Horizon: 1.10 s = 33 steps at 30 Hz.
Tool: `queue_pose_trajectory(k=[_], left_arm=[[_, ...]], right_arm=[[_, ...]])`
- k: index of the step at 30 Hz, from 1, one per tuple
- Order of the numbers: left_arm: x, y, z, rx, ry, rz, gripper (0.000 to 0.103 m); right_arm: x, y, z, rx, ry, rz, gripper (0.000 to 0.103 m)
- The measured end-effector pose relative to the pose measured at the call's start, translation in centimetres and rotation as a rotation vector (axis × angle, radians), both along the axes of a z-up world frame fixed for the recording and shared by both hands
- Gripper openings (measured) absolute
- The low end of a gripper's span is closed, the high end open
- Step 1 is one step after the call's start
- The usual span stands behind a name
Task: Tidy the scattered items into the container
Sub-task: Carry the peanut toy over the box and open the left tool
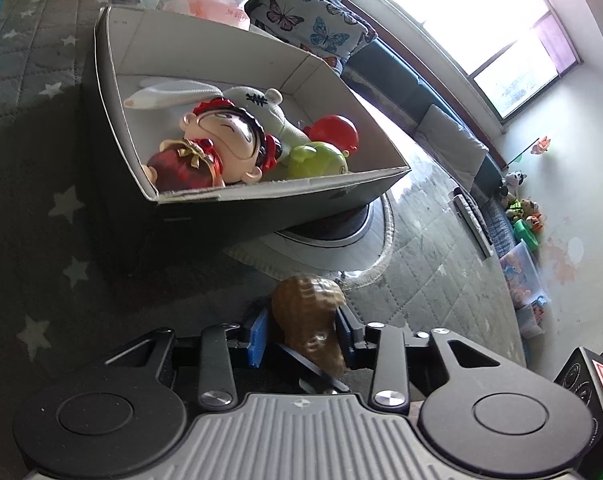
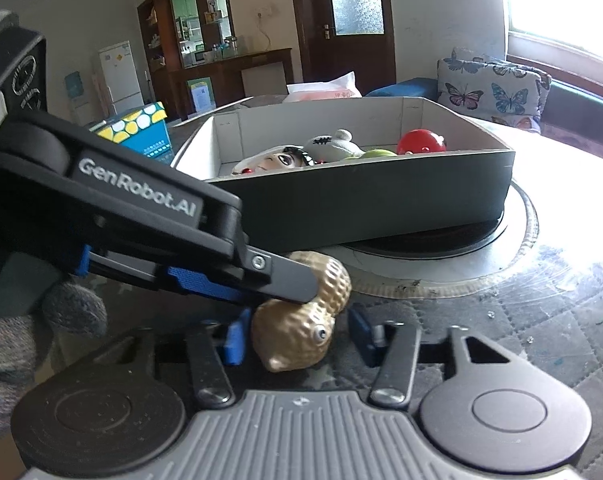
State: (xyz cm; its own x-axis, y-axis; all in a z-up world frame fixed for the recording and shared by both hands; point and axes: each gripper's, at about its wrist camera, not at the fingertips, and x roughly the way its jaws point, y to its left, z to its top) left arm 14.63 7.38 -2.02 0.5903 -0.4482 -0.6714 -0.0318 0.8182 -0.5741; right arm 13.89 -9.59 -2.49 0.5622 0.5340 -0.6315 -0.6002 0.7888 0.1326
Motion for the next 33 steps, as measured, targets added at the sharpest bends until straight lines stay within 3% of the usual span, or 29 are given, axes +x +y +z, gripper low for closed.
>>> queue_pose_trajectory(k=[5,12,21,33], left_arm=[[-0.5,-0.1,0.5,0.001,-0.017,-0.003,0.034],[-1.0,0.3,3.5,-0.013,-0.106,0.001,0.034],[2.2,2.1,7.2,0.016,-0.199,0.036,0.034],[8.4,4.1,5.1,0.007,-0.15,0.075,0.033]], right_arm=[[-0.6,0.1,0.4,-0.007,-0.015,-0.003,0.044],[-0.9,0.0,3.2,0.022,-0.092,-0.01,0.044],[2.9,2.2,6.4,0.048,-0.181,0.003,0.044],[9.4,5.2,4.8,0.026,-0.123,0.002,0.043]])
